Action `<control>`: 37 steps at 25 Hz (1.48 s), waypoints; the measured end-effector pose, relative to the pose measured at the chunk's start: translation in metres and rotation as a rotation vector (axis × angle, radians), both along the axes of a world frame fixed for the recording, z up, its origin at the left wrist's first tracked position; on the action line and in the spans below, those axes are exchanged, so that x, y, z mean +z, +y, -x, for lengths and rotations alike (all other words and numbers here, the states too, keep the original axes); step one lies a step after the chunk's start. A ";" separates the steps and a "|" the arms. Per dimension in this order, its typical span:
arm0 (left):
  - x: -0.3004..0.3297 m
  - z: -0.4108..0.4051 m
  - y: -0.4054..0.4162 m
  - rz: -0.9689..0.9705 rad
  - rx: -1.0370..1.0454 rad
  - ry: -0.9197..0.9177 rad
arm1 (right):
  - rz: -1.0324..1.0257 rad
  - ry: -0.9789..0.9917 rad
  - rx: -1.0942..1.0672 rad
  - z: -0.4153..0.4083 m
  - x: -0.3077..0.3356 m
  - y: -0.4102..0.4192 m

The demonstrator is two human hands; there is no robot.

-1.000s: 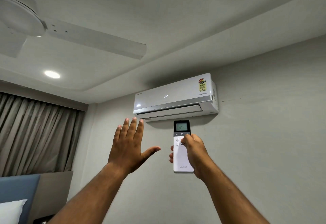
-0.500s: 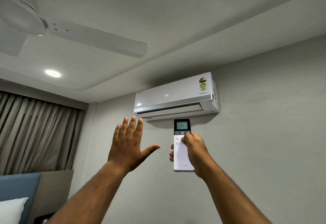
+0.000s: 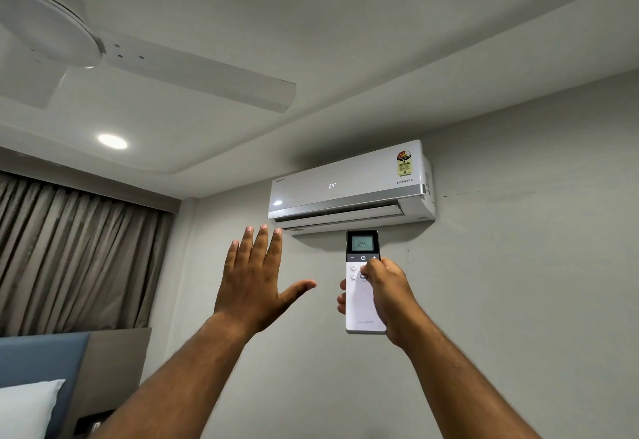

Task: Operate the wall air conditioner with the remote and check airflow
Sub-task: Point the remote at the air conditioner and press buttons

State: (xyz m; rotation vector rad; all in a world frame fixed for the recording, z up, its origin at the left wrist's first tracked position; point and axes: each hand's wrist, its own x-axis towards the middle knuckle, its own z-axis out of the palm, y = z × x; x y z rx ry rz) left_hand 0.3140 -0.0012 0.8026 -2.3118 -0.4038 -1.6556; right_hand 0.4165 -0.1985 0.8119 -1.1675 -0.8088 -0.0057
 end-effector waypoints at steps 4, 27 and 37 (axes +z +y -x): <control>0.001 -0.001 -0.001 -0.003 -0.002 -0.002 | -0.012 -0.005 -0.001 0.001 0.001 -0.003; 0.003 0.004 -0.014 -0.040 -0.045 -0.026 | -0.035 -0.012 0.012 0.017 0.002 -0.023; 0.001 0.001 -0.019 -0.044 -0.025 -0.028 | -0.024 -0.017 -0.006 0.011 0.001 -0.027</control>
